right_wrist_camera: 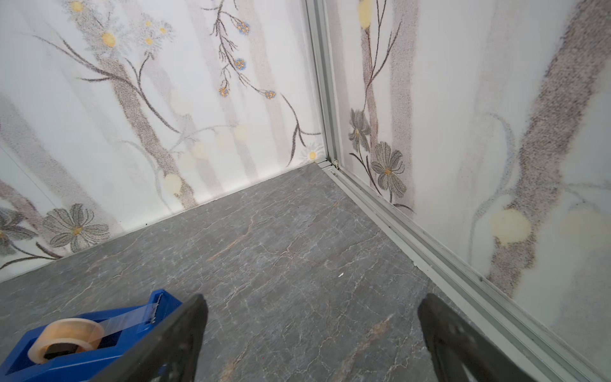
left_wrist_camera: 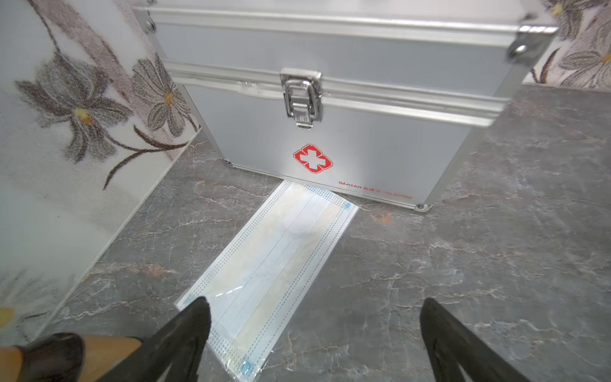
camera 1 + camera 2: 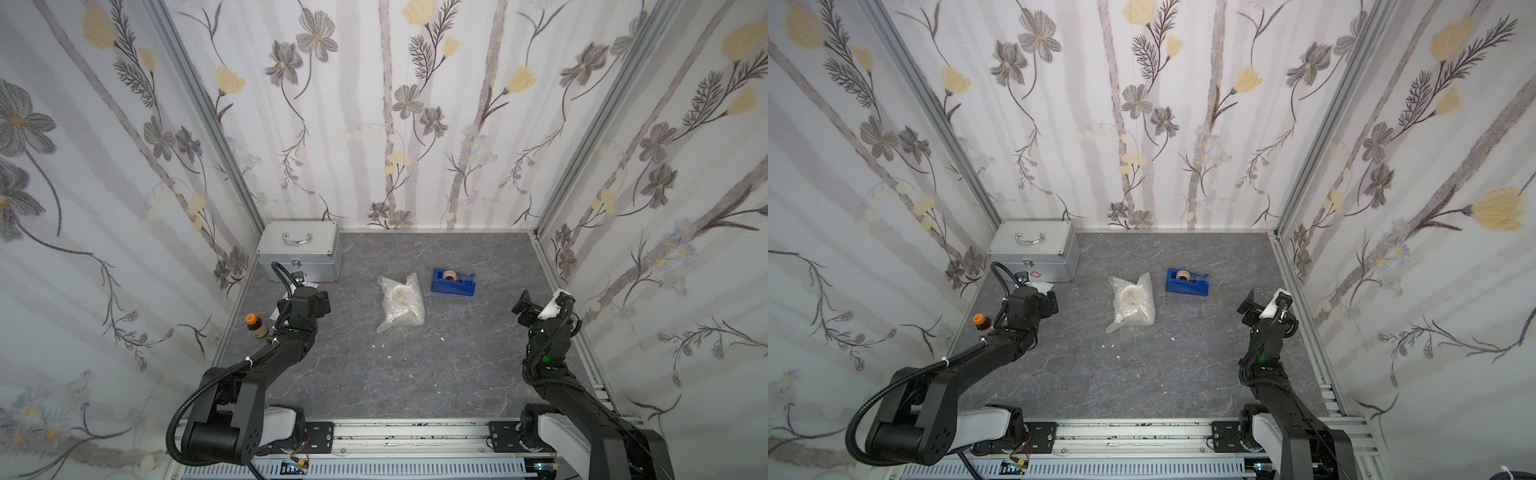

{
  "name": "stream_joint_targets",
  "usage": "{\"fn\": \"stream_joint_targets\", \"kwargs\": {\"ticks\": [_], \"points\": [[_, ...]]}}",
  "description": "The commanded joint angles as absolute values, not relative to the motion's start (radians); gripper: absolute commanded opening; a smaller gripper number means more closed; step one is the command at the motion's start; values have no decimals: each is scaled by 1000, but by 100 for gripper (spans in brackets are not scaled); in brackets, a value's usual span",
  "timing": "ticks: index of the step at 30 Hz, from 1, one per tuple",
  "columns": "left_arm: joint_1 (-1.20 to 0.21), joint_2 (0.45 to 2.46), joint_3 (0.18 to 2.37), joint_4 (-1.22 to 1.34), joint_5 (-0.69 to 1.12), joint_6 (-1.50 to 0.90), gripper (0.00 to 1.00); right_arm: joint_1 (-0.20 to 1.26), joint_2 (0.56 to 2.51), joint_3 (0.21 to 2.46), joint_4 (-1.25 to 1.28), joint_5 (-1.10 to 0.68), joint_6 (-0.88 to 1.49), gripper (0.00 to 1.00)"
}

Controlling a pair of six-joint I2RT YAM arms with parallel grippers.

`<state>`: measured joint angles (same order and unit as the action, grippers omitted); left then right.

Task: Wrap mugs in bubble wrap
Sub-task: Reset both arms

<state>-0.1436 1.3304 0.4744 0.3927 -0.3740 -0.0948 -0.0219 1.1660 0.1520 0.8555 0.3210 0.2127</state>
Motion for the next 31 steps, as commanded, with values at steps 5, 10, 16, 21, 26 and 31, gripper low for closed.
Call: {"fn": "stream_joint_targets", "kwargs": {"ticks": [5,10,16,21,26,31], "points": [[-81,1477,442,752,-223,19,100,-35,1419,99,1400,246,153,100],[-31,1536,422,827,-114,-8,100,-30,1501,164,1339,143,97,100],[-15,1561,397,885,-68,-9,100,-23,1496,188,1296,143,89,100],[-17,1565,394,898,-72,-8,100,-16,1505,186,1317,139,78,100],[-15,1566,393,901,-71,-8,100,-12,1512,197,1303,128,69,100],[-16,1568,392,908,-71,-8,100,-12,1508,193,1307,127,69,100]]}}
